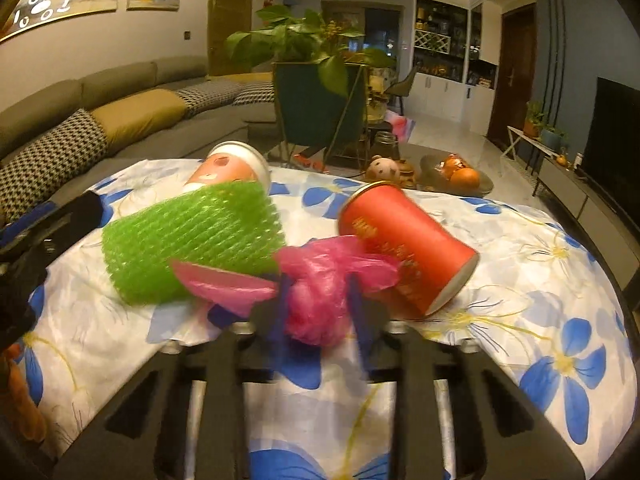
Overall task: Collect trash
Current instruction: 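Grasp the green foam net with the left tool while the right tool grasps the pink bag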
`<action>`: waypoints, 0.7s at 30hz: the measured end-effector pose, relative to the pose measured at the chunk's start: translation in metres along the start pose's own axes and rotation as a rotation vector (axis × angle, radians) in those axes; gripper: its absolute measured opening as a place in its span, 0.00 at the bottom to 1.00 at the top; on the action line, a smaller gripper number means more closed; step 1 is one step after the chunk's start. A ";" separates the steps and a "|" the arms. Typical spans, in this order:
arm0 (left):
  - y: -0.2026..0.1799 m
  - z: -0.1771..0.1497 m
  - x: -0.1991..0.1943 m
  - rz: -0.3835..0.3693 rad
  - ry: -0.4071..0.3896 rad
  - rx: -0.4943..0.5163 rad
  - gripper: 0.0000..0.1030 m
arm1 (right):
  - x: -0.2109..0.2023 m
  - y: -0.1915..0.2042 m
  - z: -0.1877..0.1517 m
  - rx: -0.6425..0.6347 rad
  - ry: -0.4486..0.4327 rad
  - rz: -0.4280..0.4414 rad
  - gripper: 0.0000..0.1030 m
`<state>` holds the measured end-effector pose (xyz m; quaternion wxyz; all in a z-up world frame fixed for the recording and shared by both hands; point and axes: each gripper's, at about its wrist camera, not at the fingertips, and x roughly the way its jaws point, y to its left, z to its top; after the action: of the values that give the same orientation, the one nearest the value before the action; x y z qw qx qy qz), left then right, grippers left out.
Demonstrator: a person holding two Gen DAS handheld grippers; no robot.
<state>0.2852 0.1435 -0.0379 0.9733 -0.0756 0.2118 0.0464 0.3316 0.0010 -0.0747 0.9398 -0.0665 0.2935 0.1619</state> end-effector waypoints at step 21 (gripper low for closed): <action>0.000 -0.013 0.036 -0.165 0.204 -0.020 0.31 | -0.075 -0.045 -0.019 0.081 -0.129 0.005 0.21</action>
<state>0.3127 0.1434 -0.0643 0.9465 -0.1070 0.3020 -0.0398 0.2785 -0.0652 -0.0458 0.9583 -0.0170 0.2388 0.1560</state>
